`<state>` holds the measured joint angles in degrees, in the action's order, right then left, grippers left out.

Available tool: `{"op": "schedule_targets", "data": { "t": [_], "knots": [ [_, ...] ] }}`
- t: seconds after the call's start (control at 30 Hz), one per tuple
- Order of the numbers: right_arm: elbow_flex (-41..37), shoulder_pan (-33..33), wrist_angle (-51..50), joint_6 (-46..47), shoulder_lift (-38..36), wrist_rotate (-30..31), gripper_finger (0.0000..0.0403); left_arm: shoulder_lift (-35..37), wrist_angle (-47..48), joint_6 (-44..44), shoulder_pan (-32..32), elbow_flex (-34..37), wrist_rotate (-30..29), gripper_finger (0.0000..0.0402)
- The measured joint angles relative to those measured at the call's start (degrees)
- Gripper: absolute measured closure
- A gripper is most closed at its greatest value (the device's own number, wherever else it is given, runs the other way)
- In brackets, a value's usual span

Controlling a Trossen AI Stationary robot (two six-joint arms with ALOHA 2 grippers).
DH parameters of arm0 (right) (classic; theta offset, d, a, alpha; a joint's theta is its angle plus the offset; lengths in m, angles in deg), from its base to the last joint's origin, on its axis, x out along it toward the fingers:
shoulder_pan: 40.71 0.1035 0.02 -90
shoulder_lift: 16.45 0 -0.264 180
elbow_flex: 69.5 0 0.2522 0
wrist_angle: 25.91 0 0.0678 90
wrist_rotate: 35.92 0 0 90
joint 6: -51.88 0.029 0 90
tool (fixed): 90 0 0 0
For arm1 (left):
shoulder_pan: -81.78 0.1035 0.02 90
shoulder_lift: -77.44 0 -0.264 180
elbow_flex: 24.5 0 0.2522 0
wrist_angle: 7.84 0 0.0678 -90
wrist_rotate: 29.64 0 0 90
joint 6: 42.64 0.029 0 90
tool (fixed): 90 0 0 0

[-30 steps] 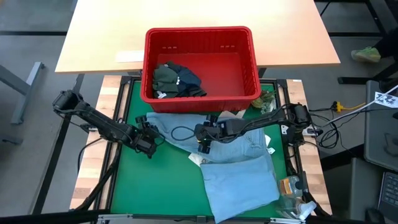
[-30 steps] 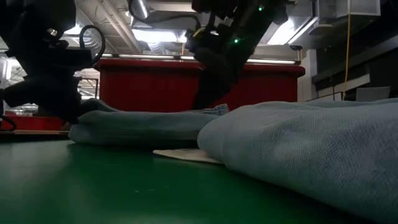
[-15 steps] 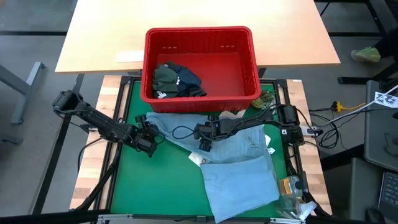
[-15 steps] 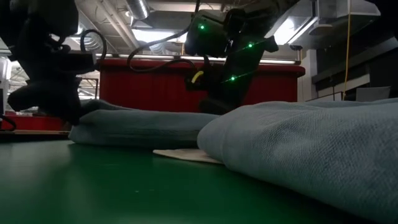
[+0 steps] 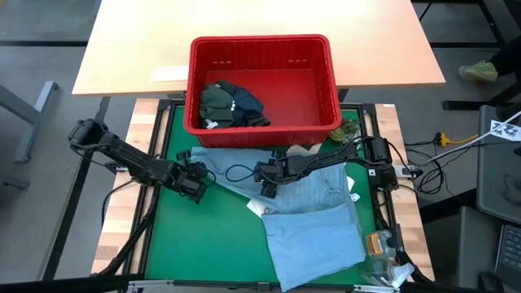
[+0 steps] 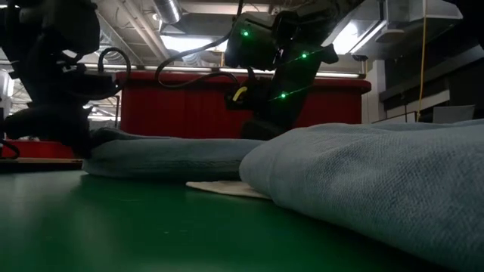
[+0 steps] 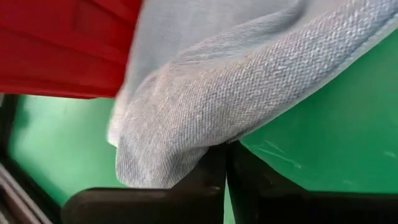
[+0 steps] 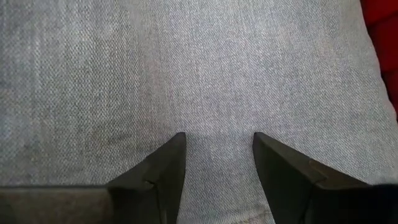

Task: Fold Laundry from Bin
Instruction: Fold the light blue jeans

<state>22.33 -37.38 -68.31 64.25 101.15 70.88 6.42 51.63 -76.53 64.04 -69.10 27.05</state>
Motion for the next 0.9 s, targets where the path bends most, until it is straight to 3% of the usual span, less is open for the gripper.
{"op": "schedule_targets", "data": {
  "t": [0.2, 0.47, 0.8, 0.9],
  "knots": [
    [0.0, 0.0, -0.3, 0.0, 0.0, -0.1, 0.0217, 0.1, 0.4, 0.0, 0.0, -3.1, 9.5, 0.0401],
    [0.1, 0.1, -2.9, 0.0, 0.0, -0.2, 0.0217, 0.2, -0.2, -0.8, -1.5, -5.0, 30.7, 0.0401],
    [0.1, 0.0, -3.9, 0.0, -0.1, -3.4, 0.0217, 0.2, -2.3, -6.5, -4.5, -5.1, 35.9, 0.0401],
    [0.1, 0.0, -4.1, 0.0, -0.1, -4.9, 0.0217, 0.2, -2.9, -8.9, -4.5, -5.1, 40.2, 0.0386]
  ]
}}
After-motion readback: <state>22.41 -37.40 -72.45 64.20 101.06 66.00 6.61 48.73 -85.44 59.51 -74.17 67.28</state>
